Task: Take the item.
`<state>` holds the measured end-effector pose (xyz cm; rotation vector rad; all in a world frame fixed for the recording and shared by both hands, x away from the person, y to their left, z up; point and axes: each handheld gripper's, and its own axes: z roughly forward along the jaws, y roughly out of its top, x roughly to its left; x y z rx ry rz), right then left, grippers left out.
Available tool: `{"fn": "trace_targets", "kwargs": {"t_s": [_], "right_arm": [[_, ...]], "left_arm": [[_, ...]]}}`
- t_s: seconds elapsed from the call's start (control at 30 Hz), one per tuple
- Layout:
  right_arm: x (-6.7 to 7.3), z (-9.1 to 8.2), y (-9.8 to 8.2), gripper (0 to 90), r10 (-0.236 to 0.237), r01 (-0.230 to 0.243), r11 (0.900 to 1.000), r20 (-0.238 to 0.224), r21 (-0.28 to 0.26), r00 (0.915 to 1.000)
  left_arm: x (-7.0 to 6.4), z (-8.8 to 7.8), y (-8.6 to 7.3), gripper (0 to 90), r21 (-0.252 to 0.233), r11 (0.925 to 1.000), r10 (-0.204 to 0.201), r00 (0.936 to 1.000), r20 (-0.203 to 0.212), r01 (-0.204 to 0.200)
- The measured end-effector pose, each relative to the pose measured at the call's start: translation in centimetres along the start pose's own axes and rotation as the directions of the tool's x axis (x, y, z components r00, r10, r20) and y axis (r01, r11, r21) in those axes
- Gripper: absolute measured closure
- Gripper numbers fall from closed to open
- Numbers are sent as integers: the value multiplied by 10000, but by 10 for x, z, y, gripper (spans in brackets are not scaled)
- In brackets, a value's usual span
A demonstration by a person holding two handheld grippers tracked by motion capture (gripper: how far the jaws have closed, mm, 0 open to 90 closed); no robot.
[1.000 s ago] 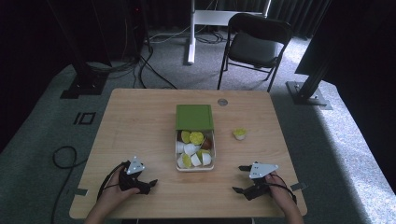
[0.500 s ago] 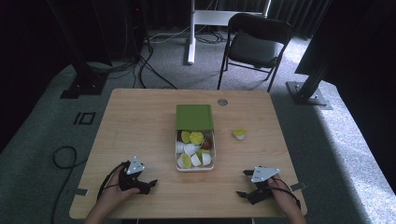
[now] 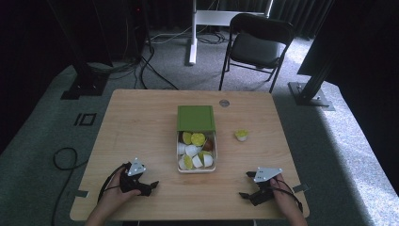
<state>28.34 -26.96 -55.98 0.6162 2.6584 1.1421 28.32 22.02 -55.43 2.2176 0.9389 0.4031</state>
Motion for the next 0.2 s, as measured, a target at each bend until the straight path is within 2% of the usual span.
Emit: {"fn": "trace_targets", "kwargs": {"t_s": [0.2], "right_arm": [[0, 0, 0, 119, -6, 6, 10000, 3, 0, 10000]], "left_arm": [[0, 0, 0, 88, -9, 10000, -11, 10000, 2, 11]]}}
